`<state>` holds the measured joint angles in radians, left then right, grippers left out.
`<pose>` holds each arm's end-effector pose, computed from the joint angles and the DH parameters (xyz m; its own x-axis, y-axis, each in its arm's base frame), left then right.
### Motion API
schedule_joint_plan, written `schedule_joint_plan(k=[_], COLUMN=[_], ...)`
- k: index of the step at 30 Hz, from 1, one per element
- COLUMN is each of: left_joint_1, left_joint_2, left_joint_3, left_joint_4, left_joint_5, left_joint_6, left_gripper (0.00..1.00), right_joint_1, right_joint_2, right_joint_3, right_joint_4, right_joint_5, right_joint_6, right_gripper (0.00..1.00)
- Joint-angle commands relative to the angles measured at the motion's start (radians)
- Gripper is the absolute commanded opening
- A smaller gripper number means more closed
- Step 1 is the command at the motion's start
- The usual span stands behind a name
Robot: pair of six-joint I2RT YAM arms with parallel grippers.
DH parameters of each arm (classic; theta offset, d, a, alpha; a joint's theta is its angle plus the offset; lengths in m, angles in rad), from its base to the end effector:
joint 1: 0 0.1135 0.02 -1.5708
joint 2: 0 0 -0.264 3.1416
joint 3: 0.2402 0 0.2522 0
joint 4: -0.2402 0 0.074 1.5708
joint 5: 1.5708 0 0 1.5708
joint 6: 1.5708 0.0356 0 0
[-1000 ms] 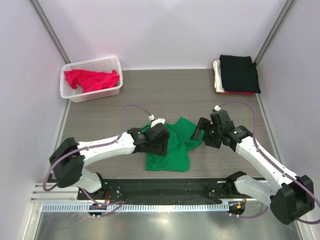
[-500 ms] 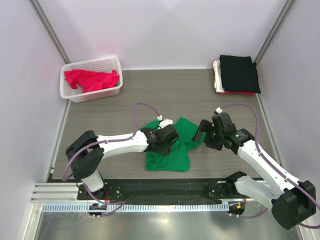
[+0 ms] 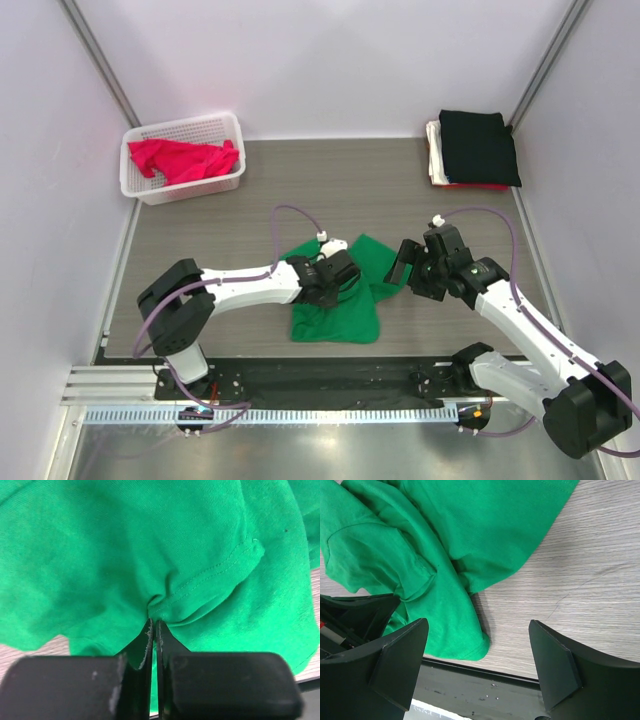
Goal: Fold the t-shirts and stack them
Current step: Flatten the tshirt out
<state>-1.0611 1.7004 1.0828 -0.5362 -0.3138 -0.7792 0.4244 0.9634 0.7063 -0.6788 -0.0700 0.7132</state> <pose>0.1717 -0.2847 0.1837 -0.8580 0.1650 -0.4865 0.2339 0.9687 -0.0838 0.1689 0.0790 0.2378 -0.8484 0.3329 -0.4117 0.1408 0.8915 0.4306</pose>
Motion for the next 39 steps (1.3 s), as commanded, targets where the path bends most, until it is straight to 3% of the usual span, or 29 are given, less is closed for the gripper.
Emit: schedule_joint_plan(k=[1,4,8,10,13,17,23,29,31,39], left_joint_1=[-0.005,-0.004,0.012,0.029,0.064,0.127,0.136,0.135,0.136,0.135], left_joint_2=[-0.061,-0.111,-0.215,-0.313,-0.466,-0.654,-0.899,-1.004,-1.012,-1.009], left_joint_3=[0.051,0.074,0.146,0.175,0.18,0.131,0.019,-0.023,-0.015,-0.056], left_joint_4=[-0.025,-0.062,-0.232,-0.325,-0.409,-0.502,-0.61,-0.672,-0.683,-0.66], left_joint_5=[-0.059,-0.1,-0.215,-0.338,-0.39,-0.424,-0.482,-0.519,-0.531,-0.536], left_joint_6=[0.004,-0.002,-0.018,-0.028,-0.043,-0.074,-0.178,-0.195,-0.184,-0.149], left_gripper=[0.0,0.0,0.0,0.0,0.0,0.0,0.0,0.0,0.0,0.0], right_joint_1=[0.002,0.004,0.004,0.004,0.001,0.004,0.002,0.001,0.007,0.13], right_joint_2=[-0.012,0.017,0.079,0.133,0.204,0.351,0.645,0.848,0.831,0.413], right_joint_3=[0.013,0.033,0.079,0.116,0.182,0.289,0.487,0.596,0.576,0.27], right_joint_4=[0.007,0.015,0.022,0.033,0.042,0.073,0.102,0.087,0.078,0.094], right_joint_5=[0.018,0.018,0.036,0.045,0.059,0.065,0.052,0.027,0.039,0.023], right_joint_6=[-0.006,-0.014,-0.029,-0.038,-0.053,-0.075,-0.121,-0.129,-0.117,-0.048], right_gripper=[0.88,0.88,0.88,0.88,0.89,0.89,0.89,0.88,0.86,0.86])
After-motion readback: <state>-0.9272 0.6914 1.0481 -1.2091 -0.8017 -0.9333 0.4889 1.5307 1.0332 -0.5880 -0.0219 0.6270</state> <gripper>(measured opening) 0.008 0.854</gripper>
